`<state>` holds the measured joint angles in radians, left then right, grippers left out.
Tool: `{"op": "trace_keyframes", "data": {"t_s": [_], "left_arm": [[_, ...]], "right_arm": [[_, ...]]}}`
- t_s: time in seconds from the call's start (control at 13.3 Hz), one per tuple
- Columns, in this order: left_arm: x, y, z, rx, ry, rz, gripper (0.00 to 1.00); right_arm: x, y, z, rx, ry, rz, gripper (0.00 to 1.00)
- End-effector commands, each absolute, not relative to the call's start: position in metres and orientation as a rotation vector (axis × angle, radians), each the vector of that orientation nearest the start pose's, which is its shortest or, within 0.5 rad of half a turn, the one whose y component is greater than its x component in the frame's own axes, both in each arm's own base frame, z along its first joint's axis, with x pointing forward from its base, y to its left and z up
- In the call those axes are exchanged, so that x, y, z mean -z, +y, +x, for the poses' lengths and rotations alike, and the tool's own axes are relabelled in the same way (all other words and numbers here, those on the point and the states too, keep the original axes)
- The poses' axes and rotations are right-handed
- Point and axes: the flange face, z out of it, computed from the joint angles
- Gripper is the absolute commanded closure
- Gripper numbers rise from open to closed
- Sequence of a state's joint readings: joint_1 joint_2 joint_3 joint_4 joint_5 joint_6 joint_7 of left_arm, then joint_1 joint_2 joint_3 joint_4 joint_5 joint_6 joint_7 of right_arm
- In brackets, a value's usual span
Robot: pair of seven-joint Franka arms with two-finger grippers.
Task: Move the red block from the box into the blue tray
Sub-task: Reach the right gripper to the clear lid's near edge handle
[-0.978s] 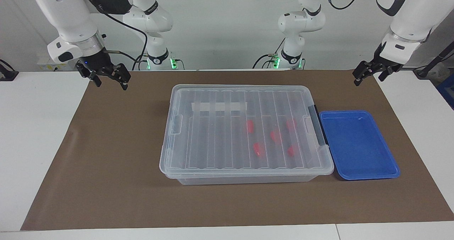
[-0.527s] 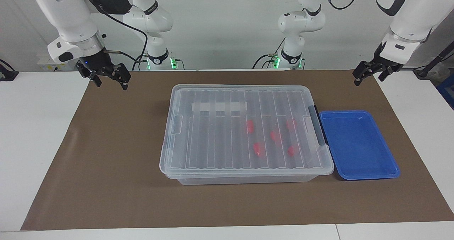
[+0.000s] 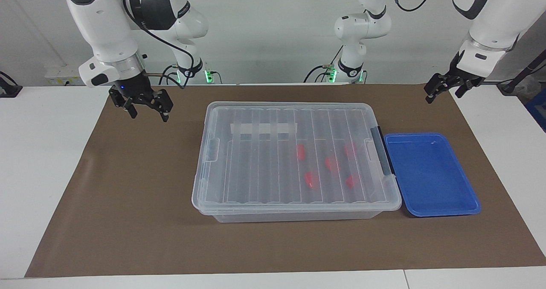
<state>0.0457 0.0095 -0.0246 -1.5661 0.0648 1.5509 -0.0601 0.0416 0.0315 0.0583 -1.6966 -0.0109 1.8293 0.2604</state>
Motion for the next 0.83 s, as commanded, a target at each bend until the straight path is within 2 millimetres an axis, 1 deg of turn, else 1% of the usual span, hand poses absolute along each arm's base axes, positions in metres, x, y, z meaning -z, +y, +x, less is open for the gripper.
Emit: {"op": "trace_keyframes", "data": {"t_s": [0.0,0.08,0.3,0.6,0.75], "left_arm": [[-0.620,0.021,0.546,-0.025,-0.125,-3.077,0.00],[-0.620,0.021,0.546,-0.025,-0.125,-3.077,0.00],[-0.620,0.021,0.546,-0.025,-0.122,-3.077,0.00],[-0.620,0.021,0.546,-0.025,-0.125,-3.077,0.00],[-0.620,0.021,0.546,-0.022,-0.125,-3.077,0.00]], "right_arm": [[-0.549,0.090,0.591,0.182,0.195,-3.116,0.00],[-0.541,0.103,0.592,0.171,0.175,-3.120,0.00],[-0.521,0.108,0.592,0.177,0.201,-3.114,0.00],[-0.495,0.138,0.579,0.106,0.193,-3.123,0.00],[-0.483,0.138,0.571,0.068,0.176,-3.134,0.00]]}}
